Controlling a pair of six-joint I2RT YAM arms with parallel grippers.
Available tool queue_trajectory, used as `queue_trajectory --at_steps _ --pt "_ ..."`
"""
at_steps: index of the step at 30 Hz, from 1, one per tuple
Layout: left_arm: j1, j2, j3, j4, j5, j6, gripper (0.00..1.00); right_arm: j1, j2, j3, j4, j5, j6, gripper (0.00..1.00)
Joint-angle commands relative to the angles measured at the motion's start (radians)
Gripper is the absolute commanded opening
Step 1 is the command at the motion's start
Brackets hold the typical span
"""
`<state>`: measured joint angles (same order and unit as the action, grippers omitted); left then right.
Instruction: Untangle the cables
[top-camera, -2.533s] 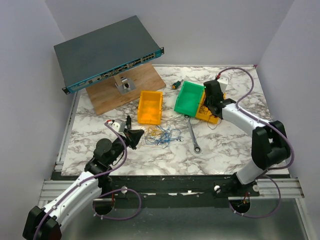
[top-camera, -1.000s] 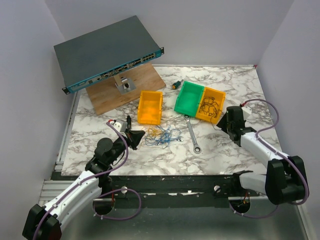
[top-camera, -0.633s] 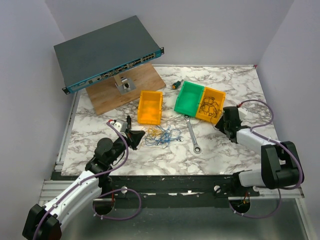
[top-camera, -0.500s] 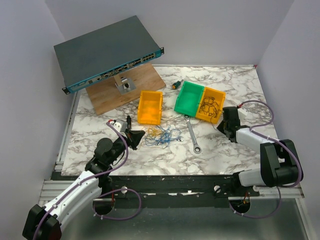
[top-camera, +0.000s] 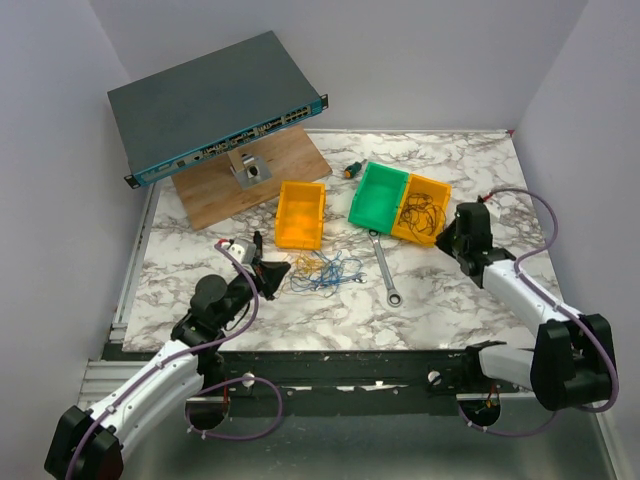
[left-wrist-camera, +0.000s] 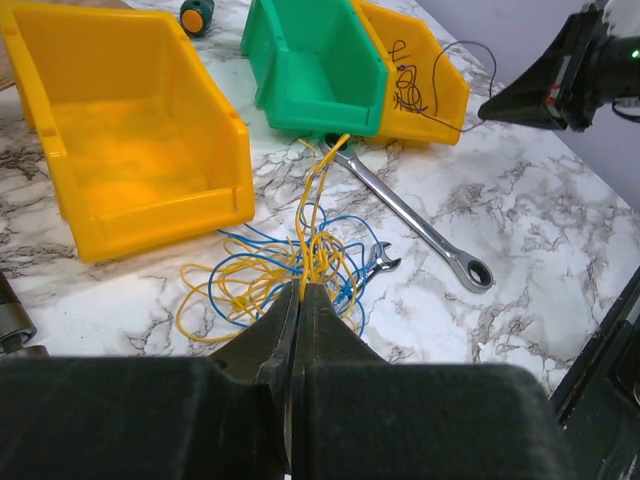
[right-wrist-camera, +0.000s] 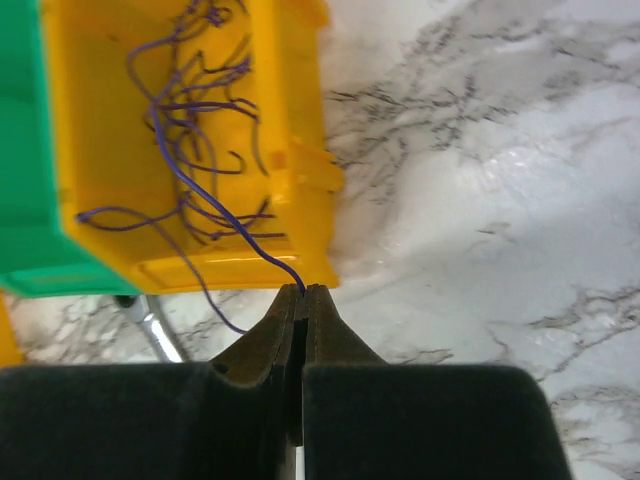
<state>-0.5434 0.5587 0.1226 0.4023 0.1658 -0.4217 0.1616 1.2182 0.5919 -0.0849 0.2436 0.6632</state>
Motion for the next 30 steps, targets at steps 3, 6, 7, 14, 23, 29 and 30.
queue_trajectory --at_steps 3,6,7,14,23,29,30 --pt "-0.001 -0.009 0.021 0.012 0.024 0.011 0.0 -0.005 0.006 0.14 -0.068 -0.081 -0.035 0.01" --pt "-0.001 -0.011 0.021 0.01 0.02 0.013 0.0 -0.004 0.08 0.211 -0.075 -0.079 -0.048 0.01" --pt "-0.001 -0.012 0.024 -0.001 0.02 0.014 0.0 -0.005 0.114 0.233 -0.072 -0.07 -0.05 0.01" --pt "-0.001 -0.013 0.024 -0.006 0.017 0.017 0.0 0.006 0.373 0.414 -0.117 -0.047 -0.076 0.01" --pt "-0.001 -0.001 0.026 0.001 0.02 0.017 0.0 0.022 0.568 0.51 -0.135 -0.033 -0.048 0.01" --pt "-0.002 -0.004 0.03 -0.018 0.016 0.021 0.0 0.034 0.642 0.532 -0.128 -0.059 -0.047 0.05" --pt "-0.002 -0.01 0.025 -0.007 0.016 0.021 0.0 0.038 0.636 0.536 -0.137 -0.057 -0.052 0.1"
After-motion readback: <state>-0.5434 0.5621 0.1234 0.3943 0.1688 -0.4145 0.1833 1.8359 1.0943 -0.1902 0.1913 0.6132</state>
